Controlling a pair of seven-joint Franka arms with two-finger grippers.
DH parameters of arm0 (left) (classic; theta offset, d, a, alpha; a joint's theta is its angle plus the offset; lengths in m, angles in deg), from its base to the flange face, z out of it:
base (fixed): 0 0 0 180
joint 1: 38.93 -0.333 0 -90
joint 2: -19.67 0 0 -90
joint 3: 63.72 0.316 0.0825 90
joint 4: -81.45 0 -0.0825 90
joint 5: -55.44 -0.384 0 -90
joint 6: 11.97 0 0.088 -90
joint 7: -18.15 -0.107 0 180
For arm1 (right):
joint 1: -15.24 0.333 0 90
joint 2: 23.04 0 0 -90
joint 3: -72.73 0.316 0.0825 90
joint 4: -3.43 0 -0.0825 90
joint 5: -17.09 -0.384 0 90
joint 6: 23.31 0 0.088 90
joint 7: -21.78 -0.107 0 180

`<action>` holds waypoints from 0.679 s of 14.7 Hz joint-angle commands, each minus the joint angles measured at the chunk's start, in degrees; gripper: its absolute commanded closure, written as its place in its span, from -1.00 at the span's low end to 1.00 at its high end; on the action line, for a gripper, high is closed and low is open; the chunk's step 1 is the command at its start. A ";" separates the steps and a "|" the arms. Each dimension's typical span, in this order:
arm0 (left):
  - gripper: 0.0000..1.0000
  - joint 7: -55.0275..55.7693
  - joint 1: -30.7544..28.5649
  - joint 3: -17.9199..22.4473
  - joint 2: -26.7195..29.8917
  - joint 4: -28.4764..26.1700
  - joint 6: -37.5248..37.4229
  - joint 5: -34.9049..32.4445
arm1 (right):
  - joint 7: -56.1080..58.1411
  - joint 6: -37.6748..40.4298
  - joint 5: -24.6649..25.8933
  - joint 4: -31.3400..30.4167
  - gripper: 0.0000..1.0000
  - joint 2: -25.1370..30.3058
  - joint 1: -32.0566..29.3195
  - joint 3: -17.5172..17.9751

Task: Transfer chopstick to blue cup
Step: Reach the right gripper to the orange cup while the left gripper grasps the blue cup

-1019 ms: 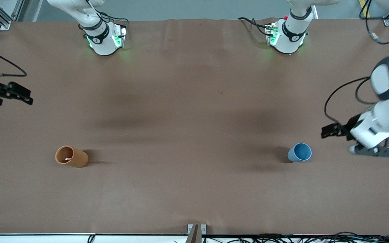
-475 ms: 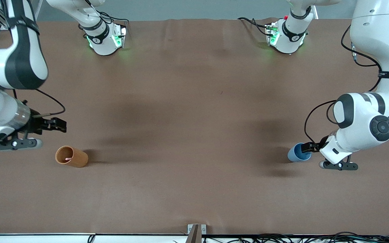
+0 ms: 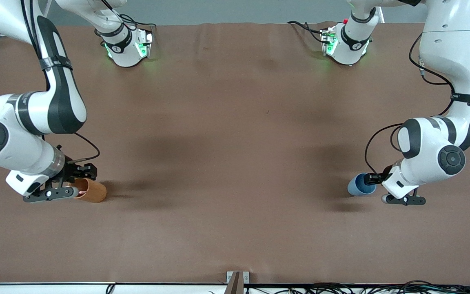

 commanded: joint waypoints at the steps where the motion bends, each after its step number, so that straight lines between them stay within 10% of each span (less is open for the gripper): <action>1: 0.90 -0.82 -0.01 0.05 0.33 -0.45 0.88 0.94 | 5.48 -2.98 0.92 -0.26 0.22 -1.66 -0.57 -0.15; 10: 0.99 6.00 1.66 -3.71 5.25 3.93 -6.39 -1.96 | 7.88 -8.00 4.00 -0.27 0.51 -2.28 -0.57 -0.15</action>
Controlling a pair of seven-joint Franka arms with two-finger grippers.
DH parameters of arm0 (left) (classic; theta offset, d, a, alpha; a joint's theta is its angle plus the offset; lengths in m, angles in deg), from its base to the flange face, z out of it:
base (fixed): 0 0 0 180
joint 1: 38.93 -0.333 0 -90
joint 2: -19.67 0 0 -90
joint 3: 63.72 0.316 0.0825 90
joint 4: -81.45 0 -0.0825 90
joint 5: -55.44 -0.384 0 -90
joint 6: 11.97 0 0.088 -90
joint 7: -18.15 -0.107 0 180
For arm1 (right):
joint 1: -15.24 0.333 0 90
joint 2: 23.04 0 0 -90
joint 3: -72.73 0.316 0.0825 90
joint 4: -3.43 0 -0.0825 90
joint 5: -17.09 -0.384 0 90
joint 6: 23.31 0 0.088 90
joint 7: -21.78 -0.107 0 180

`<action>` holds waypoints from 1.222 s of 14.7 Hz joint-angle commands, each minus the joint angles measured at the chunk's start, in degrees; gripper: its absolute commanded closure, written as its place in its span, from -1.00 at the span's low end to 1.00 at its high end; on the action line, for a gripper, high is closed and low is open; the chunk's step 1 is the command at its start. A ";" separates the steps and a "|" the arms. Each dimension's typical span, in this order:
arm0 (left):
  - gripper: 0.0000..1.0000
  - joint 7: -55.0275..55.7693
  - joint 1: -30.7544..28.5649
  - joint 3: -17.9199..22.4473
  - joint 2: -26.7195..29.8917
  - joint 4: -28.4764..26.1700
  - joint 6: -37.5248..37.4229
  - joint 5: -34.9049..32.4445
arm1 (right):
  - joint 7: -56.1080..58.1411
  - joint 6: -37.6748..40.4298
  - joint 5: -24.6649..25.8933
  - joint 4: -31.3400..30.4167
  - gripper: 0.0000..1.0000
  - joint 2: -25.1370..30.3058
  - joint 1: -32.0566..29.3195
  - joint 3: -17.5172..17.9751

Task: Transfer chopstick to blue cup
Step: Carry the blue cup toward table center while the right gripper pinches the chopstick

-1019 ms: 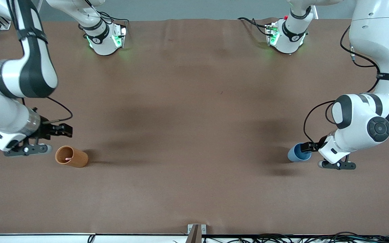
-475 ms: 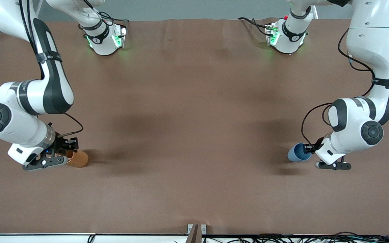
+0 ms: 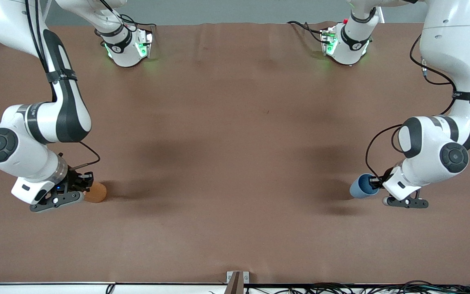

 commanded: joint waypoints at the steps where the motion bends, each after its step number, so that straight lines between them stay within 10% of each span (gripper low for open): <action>1: 0.99 9.20 0.88 -4.47 2.70 2.10 -7.35 -1.33 | 0.46 -0.81 1.53 -0.18 0.50 0.12 -0.31 0.17; 8: 0.99 42.71 2.64 -23.20 1.48 3.25 -8.43 -7.39 | 0.46 -3.00 1.62 -0.18 0.51 -0.40 -0.31 0.08; 18: 0.99 62.77 11.51 -27.87 -11.26 9.32 -3.25 -16.71 | 0.37 -3.54 1.80 -0.09 0.82 -0.93 -0.58 0.08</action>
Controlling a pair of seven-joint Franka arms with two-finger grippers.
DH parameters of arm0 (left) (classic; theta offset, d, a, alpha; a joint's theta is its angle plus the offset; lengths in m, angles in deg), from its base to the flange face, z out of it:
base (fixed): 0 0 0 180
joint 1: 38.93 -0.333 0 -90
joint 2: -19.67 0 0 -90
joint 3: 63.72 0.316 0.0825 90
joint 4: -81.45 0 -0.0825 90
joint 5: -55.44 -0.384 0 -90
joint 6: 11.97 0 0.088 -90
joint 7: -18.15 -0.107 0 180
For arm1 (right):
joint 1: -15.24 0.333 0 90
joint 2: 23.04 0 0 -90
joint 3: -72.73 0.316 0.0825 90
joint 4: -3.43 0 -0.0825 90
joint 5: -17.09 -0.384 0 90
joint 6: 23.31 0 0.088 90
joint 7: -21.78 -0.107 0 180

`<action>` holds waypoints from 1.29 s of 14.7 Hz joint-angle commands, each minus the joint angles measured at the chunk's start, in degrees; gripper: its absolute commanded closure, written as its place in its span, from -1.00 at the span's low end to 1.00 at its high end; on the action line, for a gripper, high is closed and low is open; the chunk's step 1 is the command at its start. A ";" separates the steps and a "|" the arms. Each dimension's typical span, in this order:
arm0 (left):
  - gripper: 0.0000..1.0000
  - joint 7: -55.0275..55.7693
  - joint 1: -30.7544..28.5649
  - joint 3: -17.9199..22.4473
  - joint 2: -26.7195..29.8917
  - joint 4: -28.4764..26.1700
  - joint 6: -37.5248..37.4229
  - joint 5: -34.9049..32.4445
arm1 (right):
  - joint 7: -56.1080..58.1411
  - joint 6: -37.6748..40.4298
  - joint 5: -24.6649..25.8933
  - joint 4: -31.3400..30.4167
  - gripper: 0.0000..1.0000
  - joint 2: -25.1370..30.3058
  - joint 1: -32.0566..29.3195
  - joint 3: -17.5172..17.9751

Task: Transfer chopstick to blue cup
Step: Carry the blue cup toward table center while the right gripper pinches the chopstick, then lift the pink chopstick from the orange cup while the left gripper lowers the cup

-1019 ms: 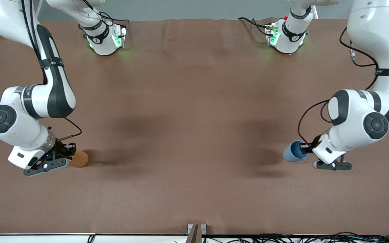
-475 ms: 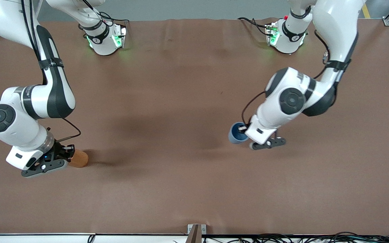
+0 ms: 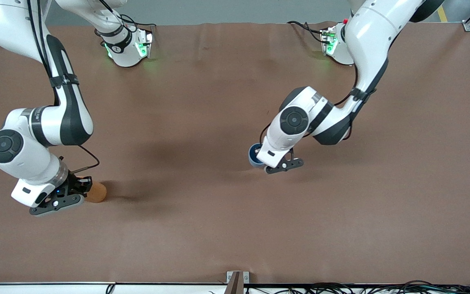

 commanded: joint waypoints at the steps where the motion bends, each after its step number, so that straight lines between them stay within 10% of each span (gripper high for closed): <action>1: 0.99 2.84 1.12 -0.50 -2.36 3.05 0.86 -2.22 | 0.09 -0.27 0.58 0.00 0.89 0.38 -0.53 0.27; 12: 0.68 7.25 2.26 -0.59 -4.73 2.88 4.12 -5.38 | -0.35 15.97 -0.47 0.18 0.96 19.78 -2.46 0.27; 16: -0.99 6.89 0.95 -1.20 -2.81 2.96 3.43 -5.39 | -0.70 20.12 -5.73 -0.17 0.96 26.65 -3.42 0.19; 19: -1.00 1.83 -2.91 -1.03 4.21 3.05 -3.06 -4.69 | -0.79 16.80 -11.87 -1.13 0.96 26.49 -3.25 0.19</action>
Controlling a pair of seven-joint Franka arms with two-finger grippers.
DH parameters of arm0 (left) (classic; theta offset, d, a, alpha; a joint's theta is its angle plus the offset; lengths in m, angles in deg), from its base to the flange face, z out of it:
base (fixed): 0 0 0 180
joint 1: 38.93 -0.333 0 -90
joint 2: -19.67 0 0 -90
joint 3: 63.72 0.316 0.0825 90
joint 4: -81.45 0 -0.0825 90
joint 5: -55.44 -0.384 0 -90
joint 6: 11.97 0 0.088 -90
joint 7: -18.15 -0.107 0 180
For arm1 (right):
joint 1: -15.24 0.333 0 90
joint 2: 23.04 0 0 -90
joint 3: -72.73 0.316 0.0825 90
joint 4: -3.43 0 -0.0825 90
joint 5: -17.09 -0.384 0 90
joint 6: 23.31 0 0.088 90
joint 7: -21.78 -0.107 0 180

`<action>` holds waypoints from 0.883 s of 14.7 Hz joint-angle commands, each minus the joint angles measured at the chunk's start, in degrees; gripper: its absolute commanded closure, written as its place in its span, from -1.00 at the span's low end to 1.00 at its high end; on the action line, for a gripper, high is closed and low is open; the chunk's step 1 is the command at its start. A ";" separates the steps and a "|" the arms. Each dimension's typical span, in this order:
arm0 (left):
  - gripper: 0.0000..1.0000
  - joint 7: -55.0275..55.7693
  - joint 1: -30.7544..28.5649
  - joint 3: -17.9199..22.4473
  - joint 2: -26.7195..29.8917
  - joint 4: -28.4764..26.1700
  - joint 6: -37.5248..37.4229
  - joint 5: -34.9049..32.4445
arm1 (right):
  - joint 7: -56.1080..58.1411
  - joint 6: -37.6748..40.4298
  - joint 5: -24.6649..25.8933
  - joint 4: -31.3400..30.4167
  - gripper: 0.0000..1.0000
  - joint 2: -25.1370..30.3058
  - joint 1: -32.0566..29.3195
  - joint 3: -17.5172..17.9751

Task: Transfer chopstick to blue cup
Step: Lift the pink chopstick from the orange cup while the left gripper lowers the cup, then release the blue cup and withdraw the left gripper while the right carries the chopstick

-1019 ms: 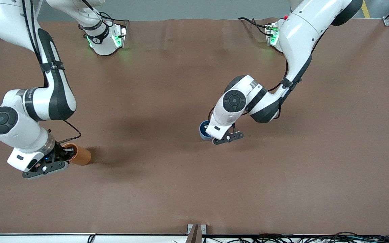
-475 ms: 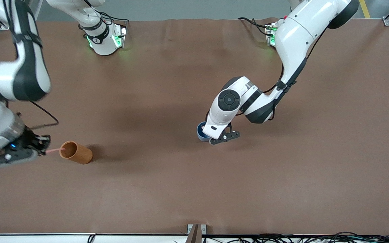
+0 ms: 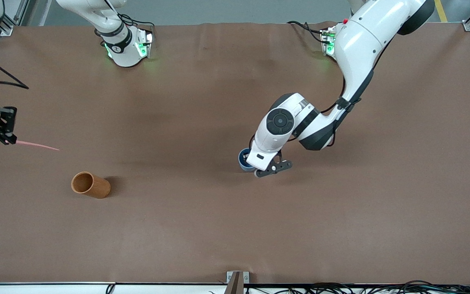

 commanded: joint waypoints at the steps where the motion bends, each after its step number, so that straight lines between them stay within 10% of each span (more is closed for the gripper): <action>1: -1.00 -7.76 -4.16 -0.26 8.72 -0.44 -6.87 1.16 | -0.66 -6.04 -5.94 -3.98 0.96 0.02 -0.21 0.77; 10: -1.00 -53.64 -4.70 23.71 27.98 -0.35 -20.68 18.58 | -35.94 -16.26 -1.14 -2.16 0.96 -3.14 19.98 0.95; 13: -1.00 -56.50 -5.92 24.53 31.86 2.70 -25.15 17.79 | -52.38 -16.26 5.09 0.92 0.98 -6.56 28.76 0.95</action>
